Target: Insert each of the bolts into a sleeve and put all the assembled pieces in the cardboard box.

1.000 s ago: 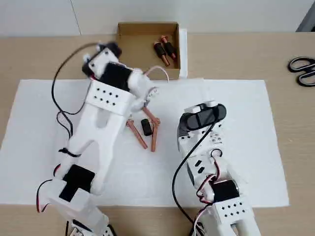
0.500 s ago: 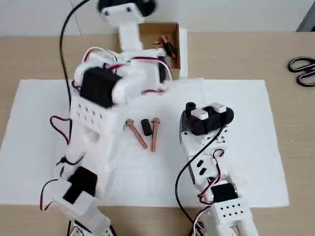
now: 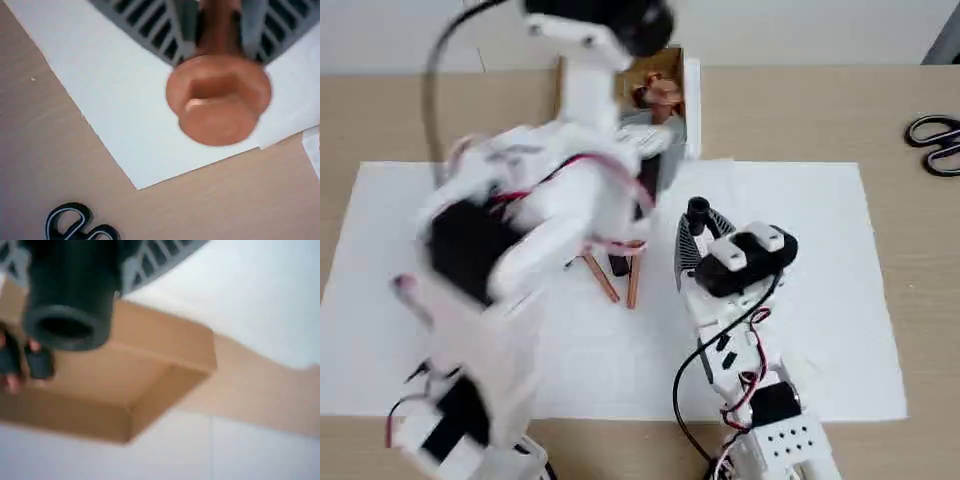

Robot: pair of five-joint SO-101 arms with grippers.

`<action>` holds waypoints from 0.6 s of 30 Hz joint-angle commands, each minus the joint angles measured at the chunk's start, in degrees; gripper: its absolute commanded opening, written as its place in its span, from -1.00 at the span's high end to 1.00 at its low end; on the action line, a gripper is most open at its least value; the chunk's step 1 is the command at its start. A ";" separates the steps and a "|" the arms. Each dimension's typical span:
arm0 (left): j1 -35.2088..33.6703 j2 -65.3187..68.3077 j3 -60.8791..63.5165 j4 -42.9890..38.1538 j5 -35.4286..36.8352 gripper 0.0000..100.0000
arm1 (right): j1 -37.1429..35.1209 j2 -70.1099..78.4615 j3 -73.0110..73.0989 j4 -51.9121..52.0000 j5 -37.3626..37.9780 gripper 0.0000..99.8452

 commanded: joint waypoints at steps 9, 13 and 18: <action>-1.05 -32.62 51.56 -31.91 1.85 0.99 | -5.14 -21.49 -0.70 18.24 0.35 0.99; -0.88 -39.12 67.74 -54.77 1.85 0.99 | -5.23 -20.79 0.62 19.12 0.35 0.99; -0.62 -46.24 83.56 -72.79 1.85 0.99 | -5.23 -20.79 2.20 19.47 0.44 0.99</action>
